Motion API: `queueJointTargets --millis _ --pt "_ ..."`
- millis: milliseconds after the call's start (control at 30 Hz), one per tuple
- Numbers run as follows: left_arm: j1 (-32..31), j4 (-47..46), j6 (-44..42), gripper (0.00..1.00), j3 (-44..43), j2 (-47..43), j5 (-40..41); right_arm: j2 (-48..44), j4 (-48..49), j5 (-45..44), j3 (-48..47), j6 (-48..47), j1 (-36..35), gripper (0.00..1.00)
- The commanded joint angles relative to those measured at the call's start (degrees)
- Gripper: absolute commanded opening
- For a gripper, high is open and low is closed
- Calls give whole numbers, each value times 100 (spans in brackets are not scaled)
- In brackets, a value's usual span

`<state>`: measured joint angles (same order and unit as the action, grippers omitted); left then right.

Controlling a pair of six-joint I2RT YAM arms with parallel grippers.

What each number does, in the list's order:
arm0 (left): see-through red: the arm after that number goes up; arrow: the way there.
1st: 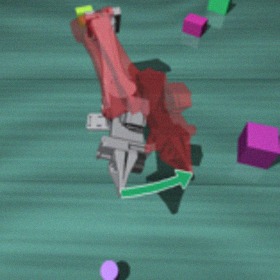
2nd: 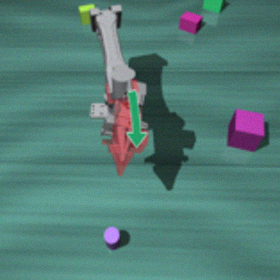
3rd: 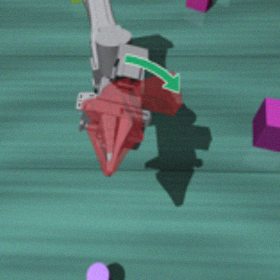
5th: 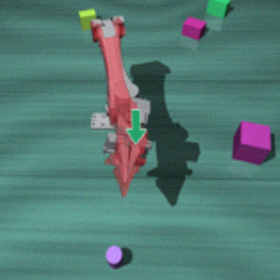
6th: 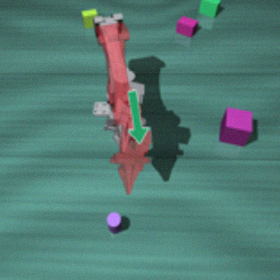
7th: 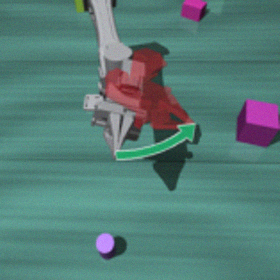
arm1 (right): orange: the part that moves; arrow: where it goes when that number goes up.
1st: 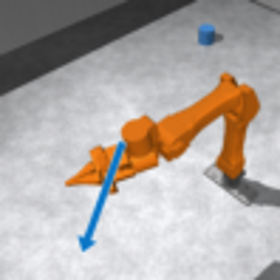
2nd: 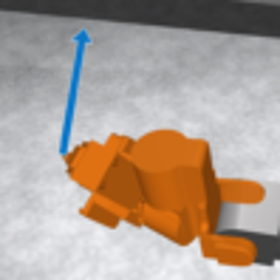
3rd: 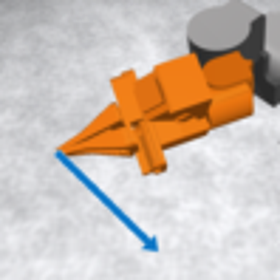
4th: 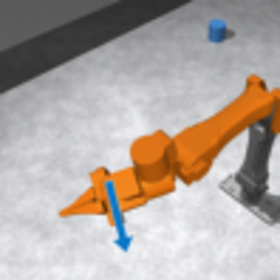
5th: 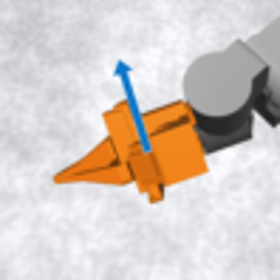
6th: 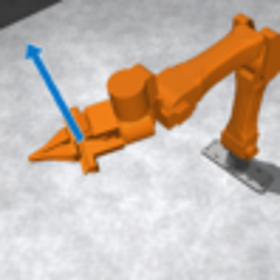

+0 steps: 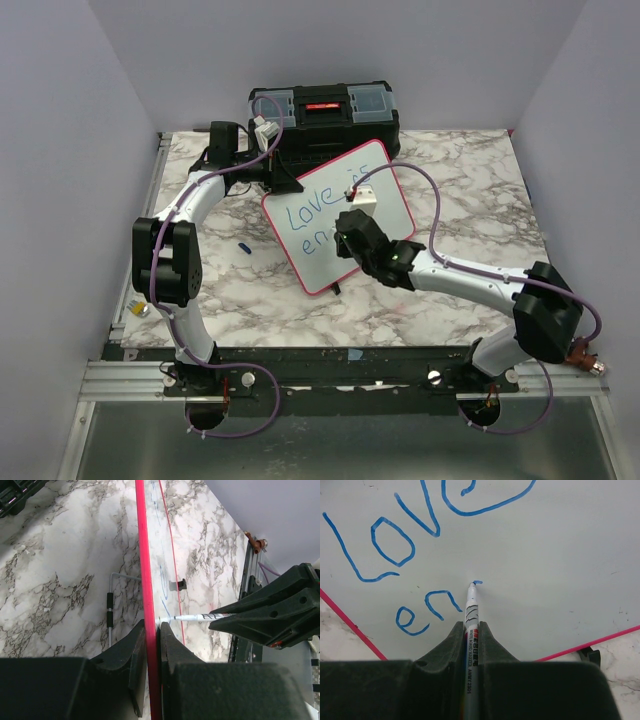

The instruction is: Write a sentence on the whiteboard

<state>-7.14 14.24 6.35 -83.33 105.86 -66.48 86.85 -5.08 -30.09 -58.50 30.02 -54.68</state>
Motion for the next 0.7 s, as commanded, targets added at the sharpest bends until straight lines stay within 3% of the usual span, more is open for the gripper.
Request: queueJointTargets --millis 0,667 --pt "-34 -503 -330 0 -17 -185 -190 -69 28 387 254 109 5 1" --pt "-38 -517 -326 0 -14 -188 -195 -186 -327 -68 360 159 5 1"
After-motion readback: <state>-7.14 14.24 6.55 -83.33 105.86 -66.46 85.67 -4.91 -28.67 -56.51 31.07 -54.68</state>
